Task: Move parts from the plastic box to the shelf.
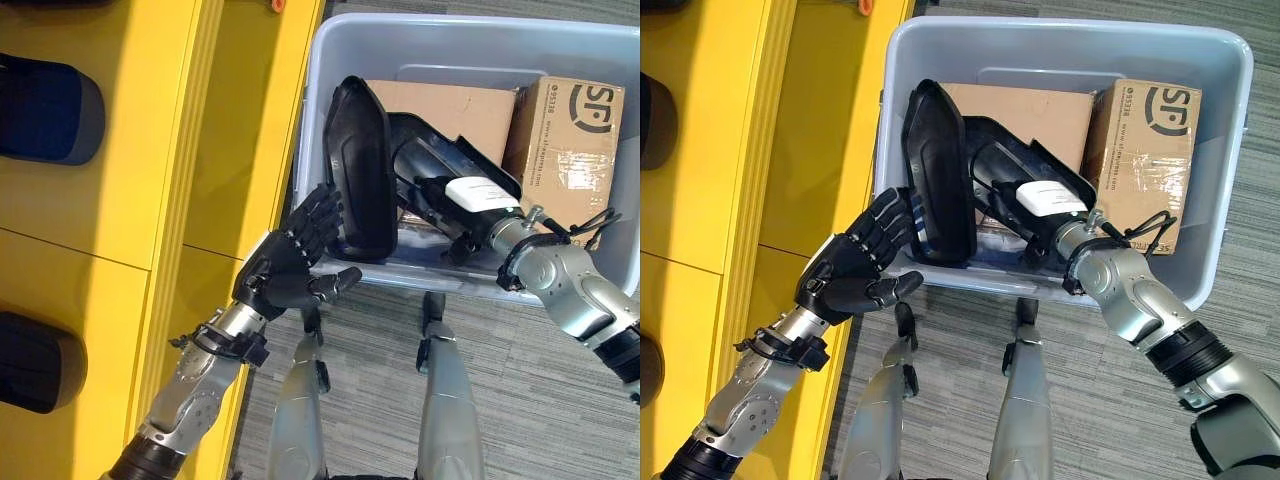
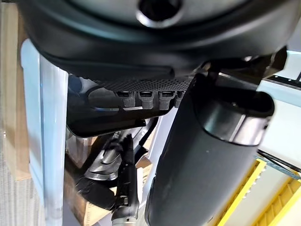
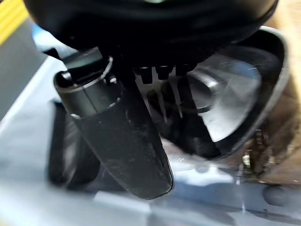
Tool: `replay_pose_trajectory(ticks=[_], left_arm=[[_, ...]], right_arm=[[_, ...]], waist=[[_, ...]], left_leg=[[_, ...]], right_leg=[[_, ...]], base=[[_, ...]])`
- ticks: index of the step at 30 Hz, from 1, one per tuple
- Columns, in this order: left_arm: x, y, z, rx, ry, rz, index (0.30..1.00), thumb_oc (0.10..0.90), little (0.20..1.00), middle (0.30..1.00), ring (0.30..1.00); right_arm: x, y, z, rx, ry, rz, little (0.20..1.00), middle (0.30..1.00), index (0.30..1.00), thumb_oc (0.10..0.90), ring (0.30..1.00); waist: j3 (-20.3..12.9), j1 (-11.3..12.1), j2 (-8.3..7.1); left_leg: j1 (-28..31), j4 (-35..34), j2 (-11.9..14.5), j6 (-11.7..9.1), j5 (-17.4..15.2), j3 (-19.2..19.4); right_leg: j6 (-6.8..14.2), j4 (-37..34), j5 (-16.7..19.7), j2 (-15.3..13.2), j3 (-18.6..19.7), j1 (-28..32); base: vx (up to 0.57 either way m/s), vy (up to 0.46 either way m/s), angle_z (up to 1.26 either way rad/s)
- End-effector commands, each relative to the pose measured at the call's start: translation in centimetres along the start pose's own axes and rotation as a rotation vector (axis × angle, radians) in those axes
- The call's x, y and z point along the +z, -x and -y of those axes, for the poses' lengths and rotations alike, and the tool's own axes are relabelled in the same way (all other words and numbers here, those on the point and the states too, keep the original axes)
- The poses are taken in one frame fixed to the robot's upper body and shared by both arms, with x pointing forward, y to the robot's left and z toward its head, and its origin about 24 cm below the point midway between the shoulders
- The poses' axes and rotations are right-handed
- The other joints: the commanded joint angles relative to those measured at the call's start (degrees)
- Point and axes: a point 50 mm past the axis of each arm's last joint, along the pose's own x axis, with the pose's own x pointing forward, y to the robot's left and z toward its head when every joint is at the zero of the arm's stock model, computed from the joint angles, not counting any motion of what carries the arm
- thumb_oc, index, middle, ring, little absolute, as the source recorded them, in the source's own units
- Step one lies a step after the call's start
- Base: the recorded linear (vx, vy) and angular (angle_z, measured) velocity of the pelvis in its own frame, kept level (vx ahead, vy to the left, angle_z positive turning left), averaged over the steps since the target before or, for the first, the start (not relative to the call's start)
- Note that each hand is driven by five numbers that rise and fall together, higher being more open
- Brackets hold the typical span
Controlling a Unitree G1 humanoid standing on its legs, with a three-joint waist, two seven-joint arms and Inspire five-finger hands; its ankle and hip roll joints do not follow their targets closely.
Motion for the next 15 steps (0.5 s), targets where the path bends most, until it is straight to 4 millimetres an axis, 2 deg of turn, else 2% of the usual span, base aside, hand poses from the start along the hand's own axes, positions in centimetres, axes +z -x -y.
replay_pose_trajectory(ticks=[1, 11, 15], left_arm=[[2.79, -0.79, 2.07, -0.116, -0.035, 0.16, 1.0, 0.9, 1.0, 1.0, 1.0], [2.47, -1.06, 2.67, -0.127, 0.004, 0.178, 1.0, 0.9, 1.0, 1.0, 1.0], [2.35, -0.99, 2.81, -0.129, 0.013, 0.181, 1.0, 0.9, 1.0, 1.0, 1.0]], right_arm=[[1.26, -0.3, 5.71, -0.289, -0.067, 0.042, 1.0, 1.0, 1.0, 0.9, 1.0], [2.2, -0.66, 6.68, -0.352, -0.135, 0.07, 1.0, 1.0, 1.0, 0.9, 1.0], [2.14, -0.87, 6.56, -0.368, -0.3, 0.051, 1.0, 1.0, 1.0, 0.9, 1.0]], waist=[[-0.58, -0.97, 1.39], [-0.58, -1.66, 3.39], [-0.58, -1.76, 3.86]], left_leg=[[-1.51, 3.66, 0.56, 2.73, -6.36, -0.48], [0.12, 3.47, -0.54, 2.58, -7.1, 0.53], [0.98, 3.38, -0.88, 2.55, -7.41, 0.95]], right_leg=[[-2.56, 4.46, -11.12, 0.56, -0.87, 1.78], [-3.04, 5.86, -12.01, 0.61, 0.44, 1.03], [-3.28, 6.11, -12.19, 0.62, 0.77, 1.2]], base=[[0.02, 0.046, -0.06], [0.03, 0.044, -0.01], [0.04, 0.027, -0.04]])
